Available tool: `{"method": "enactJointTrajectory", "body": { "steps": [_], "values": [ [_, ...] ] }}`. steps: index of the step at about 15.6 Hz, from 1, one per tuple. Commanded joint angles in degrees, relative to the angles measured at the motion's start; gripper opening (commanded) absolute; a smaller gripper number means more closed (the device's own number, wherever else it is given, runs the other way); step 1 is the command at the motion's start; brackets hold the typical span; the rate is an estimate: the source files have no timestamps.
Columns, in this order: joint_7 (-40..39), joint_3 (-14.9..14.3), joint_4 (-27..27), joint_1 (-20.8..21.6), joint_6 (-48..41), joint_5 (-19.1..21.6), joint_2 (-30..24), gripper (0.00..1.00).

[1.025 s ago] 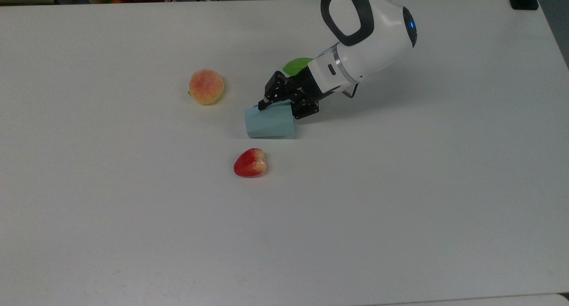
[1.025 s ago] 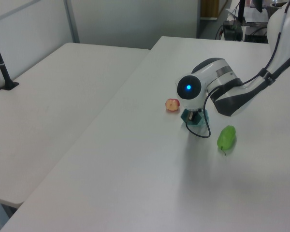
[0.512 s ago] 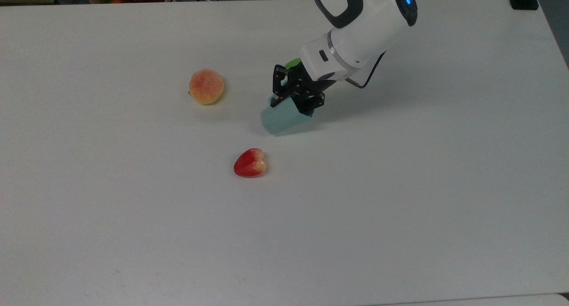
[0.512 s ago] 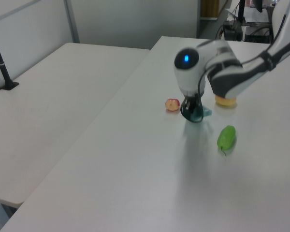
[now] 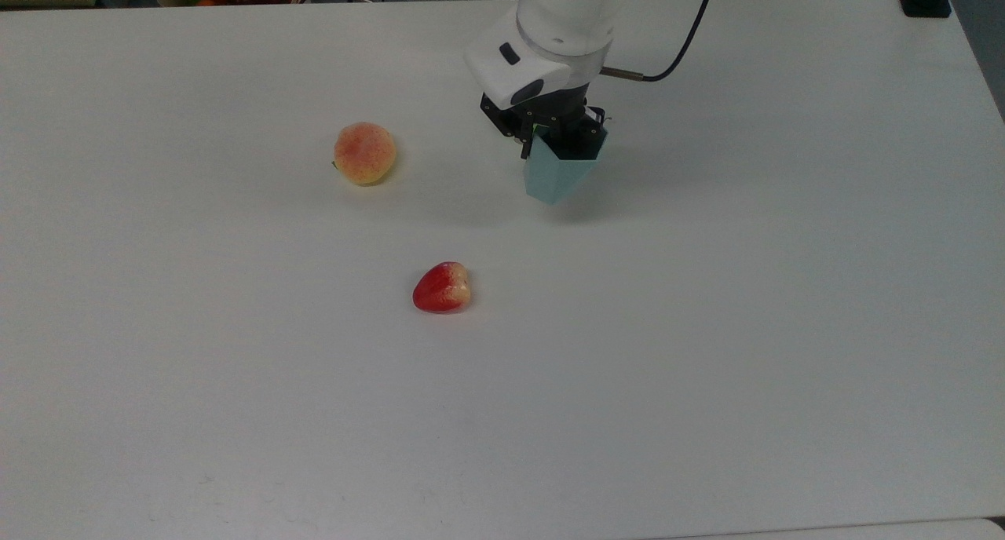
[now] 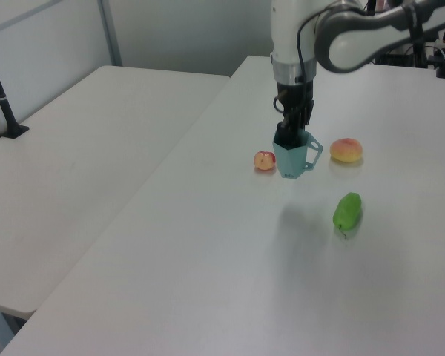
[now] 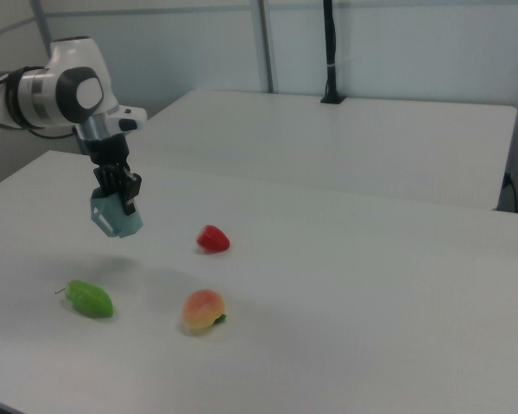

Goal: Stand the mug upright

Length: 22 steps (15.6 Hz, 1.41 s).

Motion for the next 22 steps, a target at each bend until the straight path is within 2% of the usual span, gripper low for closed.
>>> {"method": "enactJointTrajectory", "body": {
  "steps": [1, 3, 7, 14, 15, 16, 18, 20, 22],
  "values": [
    [-10.0, -2.5, -0.5, -0.8, 2.5, 8.1, 1.1, 0.00],
    [-11.9, -2.7, -0.6, -1.0, 4.8, 9.4, 3.5, 0.00],
    [-12.0, -2.7, -1.2, -1.8, 11.2, 9.2, 5.7, 0.00],
    [-14.3, -2.7, -2.0, -2.2, 14.2, 9.3, 7.8, 0.01],
    [-14.4, -2.7, -2.4, -2.2, 14.2, 9.3, 7.7, 0.12],
    [-14.4, -2.7, -2.6, -2.2, 14.2, 9.3, 7.7, 0.41],
    [-14.4, -2.6, -2.7, -1.9, 14.2, 9.2, 7.7, 0.83],
    [-13.9, -2.5, -2.5, -1.8, 14.1, 9.0, 7.4, 1.00],
    [-13.8, -2.3, -2.3, -1.7, 13.8, 8.7, 6.5, 1.00]
  ]
}}
